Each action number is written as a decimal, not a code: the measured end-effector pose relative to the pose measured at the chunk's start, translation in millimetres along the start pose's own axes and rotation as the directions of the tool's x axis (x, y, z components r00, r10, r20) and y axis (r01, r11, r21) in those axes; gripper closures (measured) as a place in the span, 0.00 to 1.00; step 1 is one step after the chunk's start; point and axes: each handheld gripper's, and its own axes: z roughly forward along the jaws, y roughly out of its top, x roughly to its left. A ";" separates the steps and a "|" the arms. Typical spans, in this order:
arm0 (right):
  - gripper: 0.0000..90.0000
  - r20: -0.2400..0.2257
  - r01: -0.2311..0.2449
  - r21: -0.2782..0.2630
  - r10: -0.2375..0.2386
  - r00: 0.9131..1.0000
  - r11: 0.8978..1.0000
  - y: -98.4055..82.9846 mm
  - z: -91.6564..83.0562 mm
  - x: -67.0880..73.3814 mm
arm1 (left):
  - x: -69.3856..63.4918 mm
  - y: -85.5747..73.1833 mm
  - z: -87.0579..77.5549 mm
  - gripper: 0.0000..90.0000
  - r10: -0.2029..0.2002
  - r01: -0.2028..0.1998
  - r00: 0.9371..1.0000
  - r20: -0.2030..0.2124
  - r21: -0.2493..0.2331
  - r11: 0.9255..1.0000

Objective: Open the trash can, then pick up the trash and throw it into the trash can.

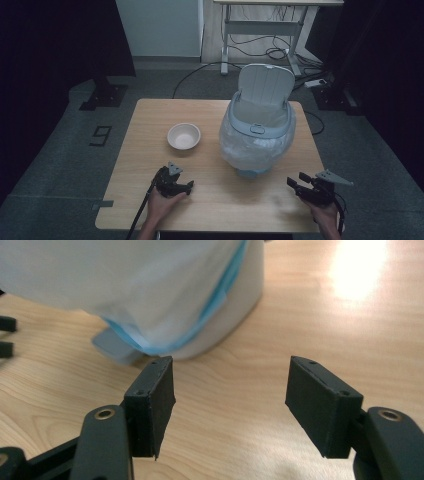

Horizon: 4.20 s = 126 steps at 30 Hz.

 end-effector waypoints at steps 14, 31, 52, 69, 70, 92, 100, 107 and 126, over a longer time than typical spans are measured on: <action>0.39 0.048 -0.017 0.032 0.016 0.999 0.999 -12.5 4.1 -9.7 | -0.1 -2.4 -2.8 0.16 -0.012 0.012 1.000 0.002 -0.005 1.000; 0.37 0.103 0.090 0.106 -0.101 0.990 0.990 -20.2 17.6 -3.9 | 11.5 6.2 -32.3 0.18 -0.070 0.072 0.997 0.019 -0.105 0.992; 0.34 0.138 0.141 0.218 -0.173 0.975 0.966 -23.0 33.3 -4.1 | 28.3 40.3 -43.0 0.17 -0.094 0.094 0.996 0.005 -0.141 0.986; 0.33 0.133 0.142 0.221 -0.174 0.976 0.965 -22.9 33.8 -3.9 | 72.9 65.8 -25.3 0.20 -0.175 0.167 0.983 -0.053 -0.120 0.979; 0.33 0.133 0.142 0.221 -0.174 0.976 0.965 -22.9 33.8 -3.9 | 75.6 66.6 -23.8 0.20 -0.176 0.169 0.983 -0.055 -0.118 0.979; 0.32 0.138 0.139 0.221 -0.172 0.975 0.965 -22.7 35.2 -1.8 | 117.8 93.3 24.2 0.19 -0.229 0.215 0.967 -0.109 -0.132 0.968; 0.32 0.137 0.139 0.221 -0.171 0.976 0.965 -23.1 35.4 0.6 | 120.5 96.1 45.0 0.19 -0.234 0.228 0.965 -0.117 -0.061 0.972; 0.32 0.138 0.137 0.222 -0.170 0.976 0.965 -23.2 35.4 0.8 | 118.5 90.9 57.5 0.35 -0.230 0.232 0.970 -0.082 0.014 0.973; 0.32 0.139 0.137 0.220 -0.170 0.976 0.966 -23.7 35.3 2.5 | 111.8 84.4 38.7 0.90 -0.245 0.253 0.966 0.082 -0.100 0.962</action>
